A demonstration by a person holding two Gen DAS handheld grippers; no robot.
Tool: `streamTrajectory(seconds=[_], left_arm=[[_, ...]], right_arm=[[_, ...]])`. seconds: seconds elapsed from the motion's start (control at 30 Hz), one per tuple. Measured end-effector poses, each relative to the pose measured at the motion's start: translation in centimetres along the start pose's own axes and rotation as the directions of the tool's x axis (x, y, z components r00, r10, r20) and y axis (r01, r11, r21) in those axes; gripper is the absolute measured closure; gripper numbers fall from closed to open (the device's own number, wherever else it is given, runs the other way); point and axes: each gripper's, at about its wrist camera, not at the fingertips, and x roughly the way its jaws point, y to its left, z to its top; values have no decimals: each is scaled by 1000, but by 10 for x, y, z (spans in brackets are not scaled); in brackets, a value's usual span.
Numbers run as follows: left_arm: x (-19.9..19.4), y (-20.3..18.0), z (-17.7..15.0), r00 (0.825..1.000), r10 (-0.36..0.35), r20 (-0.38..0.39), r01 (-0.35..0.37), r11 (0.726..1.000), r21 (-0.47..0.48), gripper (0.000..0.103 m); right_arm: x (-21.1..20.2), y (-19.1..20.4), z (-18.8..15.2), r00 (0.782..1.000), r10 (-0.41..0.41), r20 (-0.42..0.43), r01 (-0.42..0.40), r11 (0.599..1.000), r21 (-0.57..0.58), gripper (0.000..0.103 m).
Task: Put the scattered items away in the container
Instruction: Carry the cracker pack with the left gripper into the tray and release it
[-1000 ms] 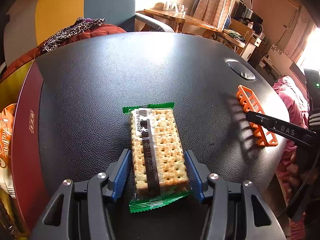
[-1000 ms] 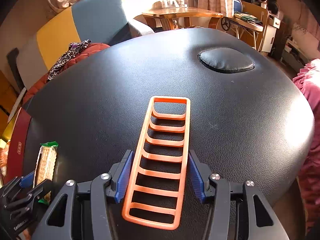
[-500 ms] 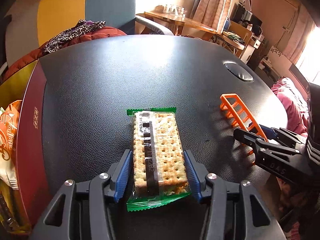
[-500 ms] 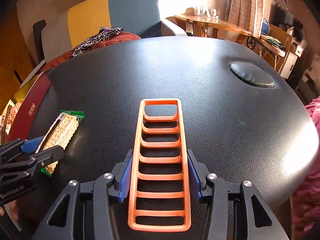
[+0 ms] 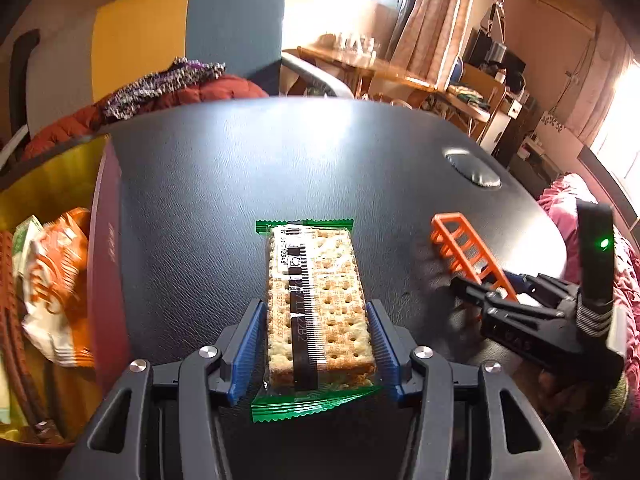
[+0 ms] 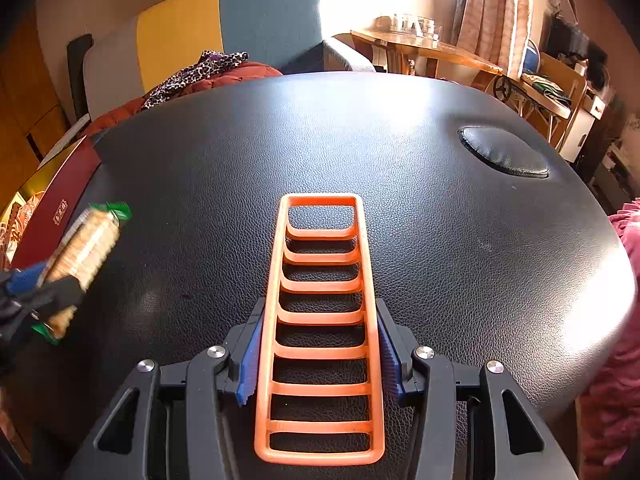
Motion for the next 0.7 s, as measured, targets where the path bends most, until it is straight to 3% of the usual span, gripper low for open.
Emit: streamTrajectory(seconds=[0.43, 0.7], left_arm=[[-49, 47, 9, 992, 88, 93, -76, 989, -125, 51], [-81, 106, 19, 964, 230, 136, -196, 954, -225, 51]], right_arm=[[1, 3, 0, 1000, -3, -1, 3, 1000, 12, 54], [2, 4, 1, 1000, -2, -6, 2, 1000, 9, 54]])
